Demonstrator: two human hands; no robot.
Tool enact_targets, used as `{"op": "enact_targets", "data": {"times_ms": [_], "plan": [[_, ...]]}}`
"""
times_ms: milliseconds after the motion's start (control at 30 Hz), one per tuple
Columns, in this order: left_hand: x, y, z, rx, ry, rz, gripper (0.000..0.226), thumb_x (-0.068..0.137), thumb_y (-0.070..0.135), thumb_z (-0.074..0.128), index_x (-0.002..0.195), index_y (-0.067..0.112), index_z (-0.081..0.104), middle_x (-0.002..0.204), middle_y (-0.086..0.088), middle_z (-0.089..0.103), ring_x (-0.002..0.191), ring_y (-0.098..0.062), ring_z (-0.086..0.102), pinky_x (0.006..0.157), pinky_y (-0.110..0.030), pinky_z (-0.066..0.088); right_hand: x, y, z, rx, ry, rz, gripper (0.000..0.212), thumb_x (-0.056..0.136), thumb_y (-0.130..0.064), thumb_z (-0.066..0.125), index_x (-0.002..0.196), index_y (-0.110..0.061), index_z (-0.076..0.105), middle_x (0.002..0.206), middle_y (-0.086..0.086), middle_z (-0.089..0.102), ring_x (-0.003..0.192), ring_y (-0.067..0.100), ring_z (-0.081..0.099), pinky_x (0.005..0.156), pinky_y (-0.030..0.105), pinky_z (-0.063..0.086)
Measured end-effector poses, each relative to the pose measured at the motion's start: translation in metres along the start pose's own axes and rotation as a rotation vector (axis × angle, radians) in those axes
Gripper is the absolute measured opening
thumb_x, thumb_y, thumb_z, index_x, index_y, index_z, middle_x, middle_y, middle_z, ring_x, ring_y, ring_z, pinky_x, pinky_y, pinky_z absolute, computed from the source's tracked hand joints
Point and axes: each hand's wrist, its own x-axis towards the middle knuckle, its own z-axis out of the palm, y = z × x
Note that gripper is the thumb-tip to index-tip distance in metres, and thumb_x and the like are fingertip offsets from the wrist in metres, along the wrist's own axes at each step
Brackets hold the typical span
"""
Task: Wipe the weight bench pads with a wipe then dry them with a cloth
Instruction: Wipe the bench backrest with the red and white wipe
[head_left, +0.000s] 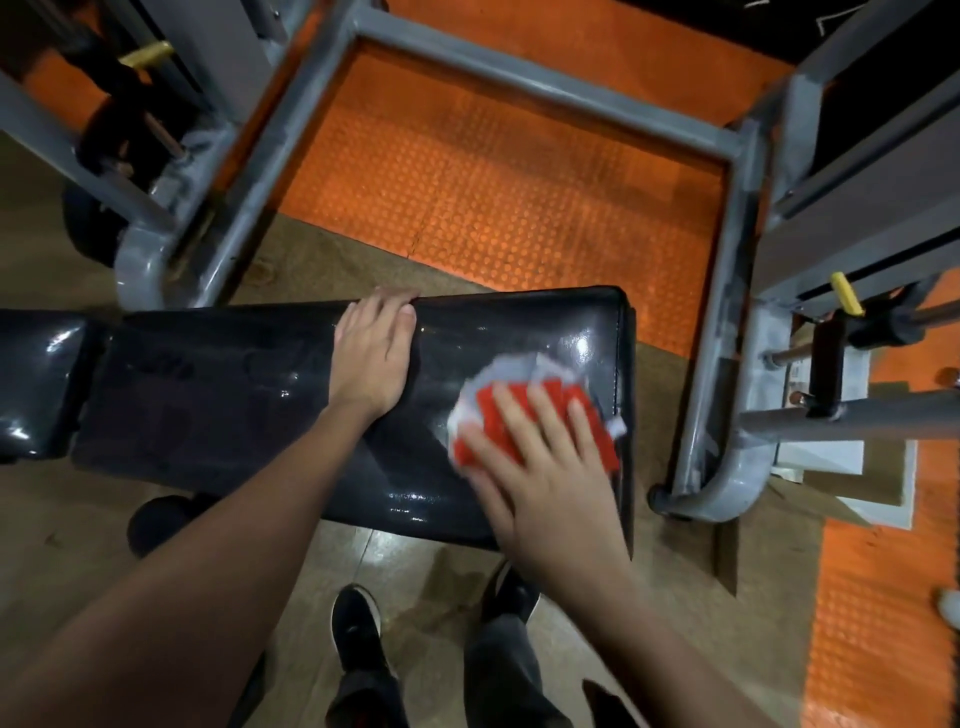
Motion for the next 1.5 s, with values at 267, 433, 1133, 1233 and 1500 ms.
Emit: {"op": "enact_targets", "data": {"times_ms": [267, 433, 1133, 1233, 1500], "plan": [[-0.001, -0.001, 0.001, -0.002, -0.01, 0.002, 0.047, 0.107, 0.04, 0.019, 0.137, 0.029, 0.053, 0.139, 0.003, 0.053, 0.144, -0.017, 0.034, 0.122, -0.042, 0.018, -0.006, 0.066, -0.018, 0.093, 0.017, -0.018, 0.045, 0.101, -0.051, 0.049, 0.145, -0.046, 0.054, 0.161, 0.002, 0.043, 0.153, 0.03, 0.03, 0.124, 0.054, 0.024], [-0.003, -0.003, 0.0, -0.01, -0.012, 0.03, 0.045, 0.108, 0.039, 0.021, 0.137, 0.028, 0.053, 0.137, 0.003, 0.054, 0.142, -0.017, 0.036, 0.121, -0.042, 0.019, 0.116, 0.063, 0.004, -0.002, 0.136, 0.23, 0.036, 0.1, -0.046, 0.049, 0.126, -0.035, 0.072, 0.145, 0.009, 0.059, 0.142, 0.04, 0.043, 0.12, 0.063, 0.022], [-0.002, -0.002, 0.0, -0.035, -0.004, 0.044, 0.041, 0.109, 0.035, 0.024, 0.138, 0.031, 0.052, 0.141, 0.007, 0.053, 0.144, -0.013, 0.034, 0.121, -0.038, 0.018, 0.106, 0.012, 0.015, -0.01, 0.083, 0.076, 0.037, 0.1, -0.039, 0.051, 0.13, -0.027, 0.069, 0.143, 0.009, 0.062, 0.139, 0.038, 0.048, 0.122, 0.056, 0.024], [-0.001, -0.002, 0.0, -0.034, -0.002, 0.038, 0.042, 0.108, 0.036, 0.023, 0.138, 0.032, 0.052, 0.14, 0.006, 0.053, 0.144, -0.013, 0.034, 0.121, -0.04, 0.02, 0.031, -0.013, 0.005, 0.012, -0.069, -0.125, 0.04, 0.1, -0.041, 0.053, 0.139, -0.033, 0.06, 0.157, 0.003, 0.049, 0.148, 0.03, 0.039, 0.124, 0.052, 0.018], [-0.003, 0.001, -0.002, -0.031, -0.004, 0.038, 0.043, 0.108, 0.036, 0.022, 0.137, 0.028, 0.053, 0.138, 0.004, 0.054, 0.144, -0.016, 0.034, 0.122, -0.041, 0.018, 0.021, 0.084, -0.032, 0.028, -0.158, -0.24, 0.043, 0.105, -0.051, 0.039, 0.146, -0.046, 0.053, 0.161, -0.004, 0.043, 0.15, 0.026, 0.039, 0.125, 0.047, 0.02]]}}
